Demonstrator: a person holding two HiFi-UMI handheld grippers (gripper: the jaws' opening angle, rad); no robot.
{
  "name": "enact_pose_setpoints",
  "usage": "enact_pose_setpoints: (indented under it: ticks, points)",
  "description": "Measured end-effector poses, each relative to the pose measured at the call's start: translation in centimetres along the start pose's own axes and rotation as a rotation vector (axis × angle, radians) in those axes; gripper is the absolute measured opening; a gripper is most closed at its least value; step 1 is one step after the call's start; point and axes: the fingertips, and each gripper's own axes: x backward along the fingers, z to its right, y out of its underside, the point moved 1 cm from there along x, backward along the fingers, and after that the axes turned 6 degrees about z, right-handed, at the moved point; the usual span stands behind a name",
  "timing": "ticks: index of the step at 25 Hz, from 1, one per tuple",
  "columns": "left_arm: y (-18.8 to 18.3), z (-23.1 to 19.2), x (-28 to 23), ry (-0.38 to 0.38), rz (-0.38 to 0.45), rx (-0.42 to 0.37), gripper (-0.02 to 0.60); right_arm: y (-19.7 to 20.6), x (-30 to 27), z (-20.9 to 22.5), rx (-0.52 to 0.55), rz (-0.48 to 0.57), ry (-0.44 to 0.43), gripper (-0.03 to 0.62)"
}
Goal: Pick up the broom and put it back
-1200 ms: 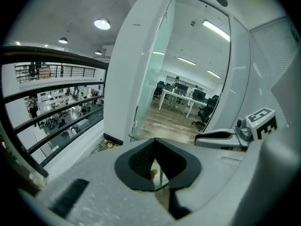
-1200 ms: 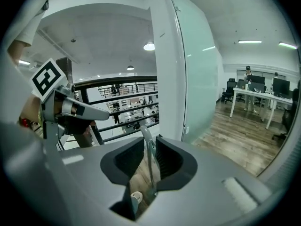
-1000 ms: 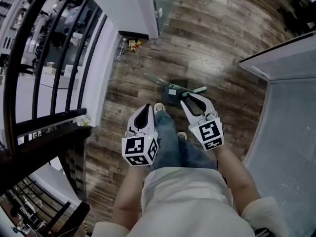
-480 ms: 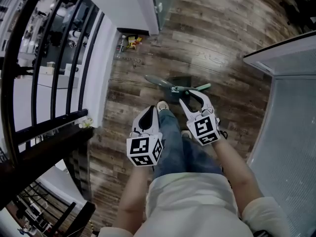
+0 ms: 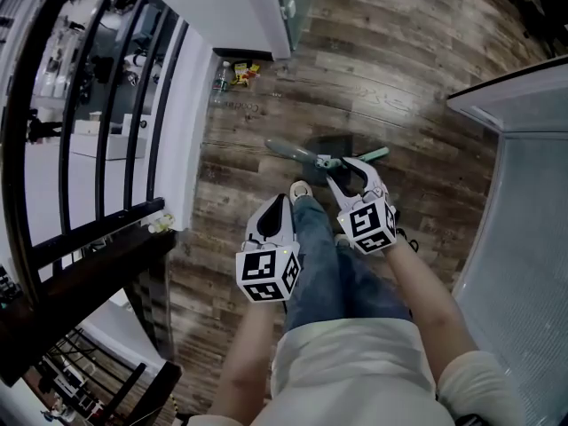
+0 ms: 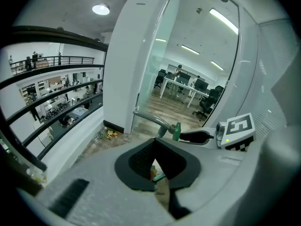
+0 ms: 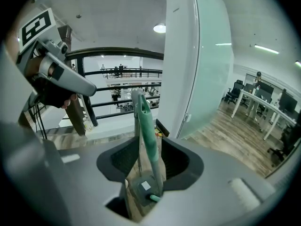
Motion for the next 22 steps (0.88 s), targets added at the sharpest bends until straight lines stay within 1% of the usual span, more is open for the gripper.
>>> enact_pose_setpoints:
  ticks: [8, 10, 12, 13, 17, 22]
  points:
    - [0.9, -0.5, 0.1, -0.007, -0.017, 0.011, 0.005, 0.5, -1.5, -0.4, 0.017, -0.007, 0.002, 0.147]
    - [1.0, -0.6, 0.0, -0.010, -0.020, 0.011, 0.005, 0.5, -1.8, -0.3, 0.023, -0.009, 0.003, 0.141]
    - [1.0, -0.7, 0.0, -0.012, -0.022, 0.011, 0.005, 0.5, -2.0, -0.1, 0.033, -0.011, 0.007, 0.122]
    - [1.0, -0.7, 0.0, -0.012, -0.024, 0.011, 0.005, 0.5, -2.0, -0.1, 0.043, -0.010, 0.011, 0.110]
    - [1.1, -0.6, 0.2, -0.011, -0.025, 0.013, 0.005, 0.4, -1.7, -0.1, 0.089, -0.009, 0.027, 0.101]
    - [1.1, -0.1, 0.3, -0.003, -0.025, 0.012, 0.005, 0.5, -1.2, 0.6, 0.092, -0.015, 0.061, 0.098]
